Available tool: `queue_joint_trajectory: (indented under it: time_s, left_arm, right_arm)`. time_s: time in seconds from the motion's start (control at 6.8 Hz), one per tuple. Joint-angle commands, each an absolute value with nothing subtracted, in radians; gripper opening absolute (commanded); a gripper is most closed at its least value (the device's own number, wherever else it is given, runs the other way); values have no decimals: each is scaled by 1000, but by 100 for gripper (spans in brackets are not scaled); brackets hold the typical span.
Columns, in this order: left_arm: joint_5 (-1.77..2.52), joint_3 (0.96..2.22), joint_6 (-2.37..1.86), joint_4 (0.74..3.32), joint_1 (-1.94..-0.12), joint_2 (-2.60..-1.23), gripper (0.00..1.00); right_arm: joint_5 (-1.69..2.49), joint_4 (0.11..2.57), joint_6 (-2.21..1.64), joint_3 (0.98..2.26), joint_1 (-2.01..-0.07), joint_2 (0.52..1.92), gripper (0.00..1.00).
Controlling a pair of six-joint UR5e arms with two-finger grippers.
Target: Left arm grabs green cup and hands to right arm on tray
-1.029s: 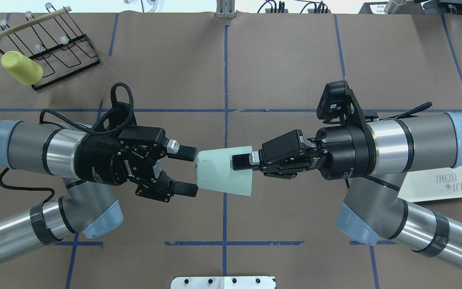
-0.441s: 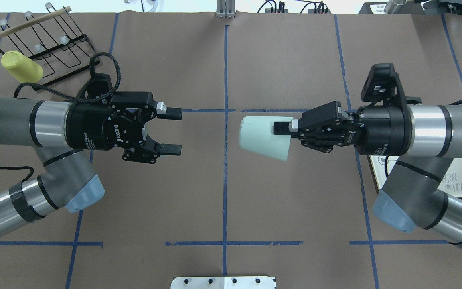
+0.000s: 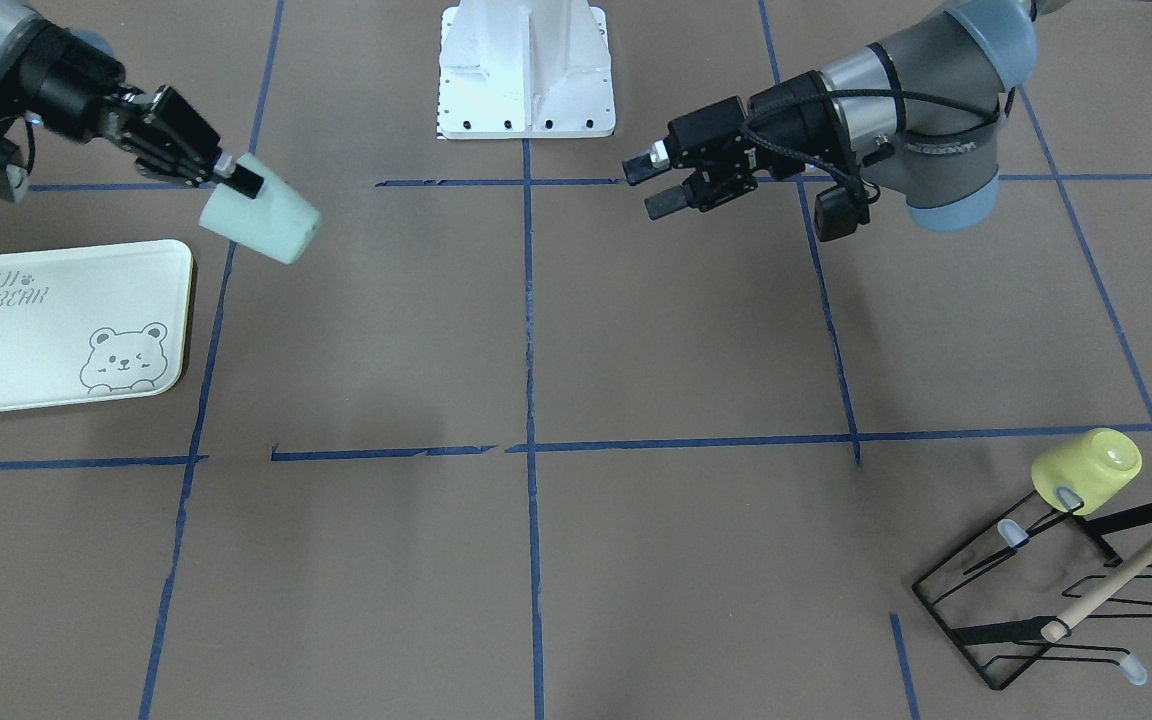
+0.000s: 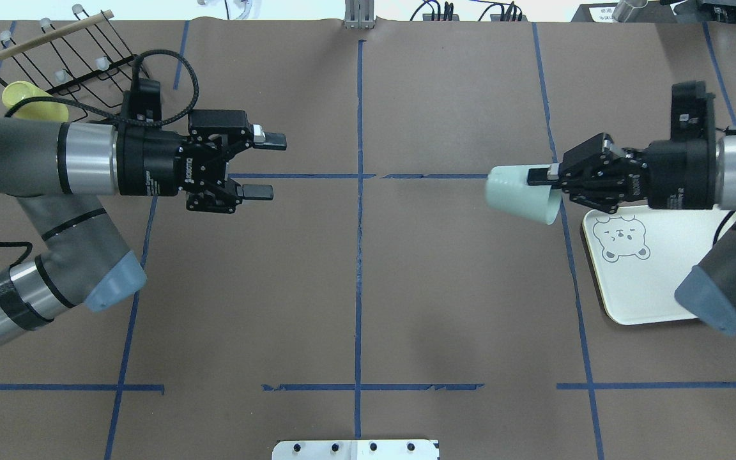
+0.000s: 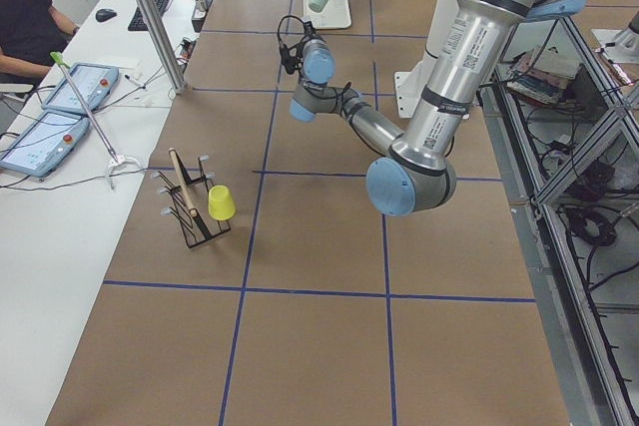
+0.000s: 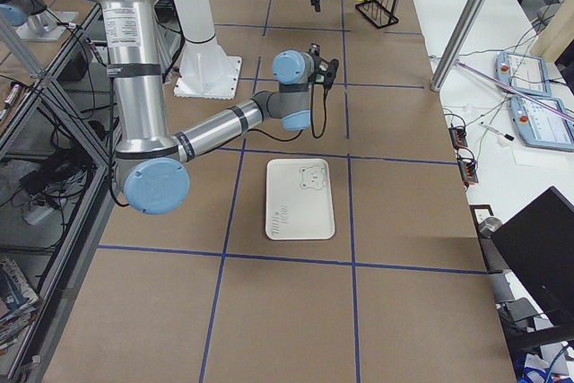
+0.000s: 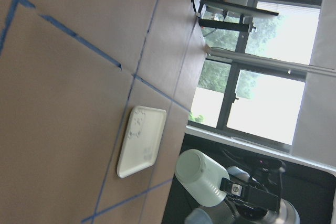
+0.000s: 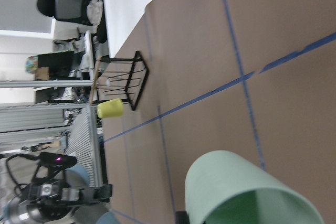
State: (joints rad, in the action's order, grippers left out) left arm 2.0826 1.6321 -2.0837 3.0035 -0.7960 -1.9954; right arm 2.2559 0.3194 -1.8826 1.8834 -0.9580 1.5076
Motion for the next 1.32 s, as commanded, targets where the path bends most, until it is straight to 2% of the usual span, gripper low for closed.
queue_joint_trajectory:
  time_s: [0.0, 0.15, 0.44, 0.74, 0.88, 1.18]
  left_arm:
    - [2088, 1640, -1861, 2721, -882, -1959, 100]
    - [2077, 1643, -1701, 2604, -894, -1954, 100]
    - [2066, 1647, -1519, 2449, -926, -1954, 100]
    - [2066, 1649, -1462, 2393, -951, -1951, 100]
    - [2066, 1651, -1462, 2393, -951, -1950, 100]
    - [2066, 1657, -1462, 2395, -951, -1928, 100]
  right_arm:
    - [2304, 464, -1562, 1885, -1051, 1712, 0]
    - [2304, 524, -1446, 1885, -1064, 1783, 0]
    - [2295, 758, -1058, 1884, -1080, 1828, 0]
    - [2295, 1033, -744, 1888, -1072, 1819, 0]
    - [2292, 1196, -724, 1888, -1053, 1759, 0]
    - [2261, 1314, -649, 1888, -1017, 1724, 0]
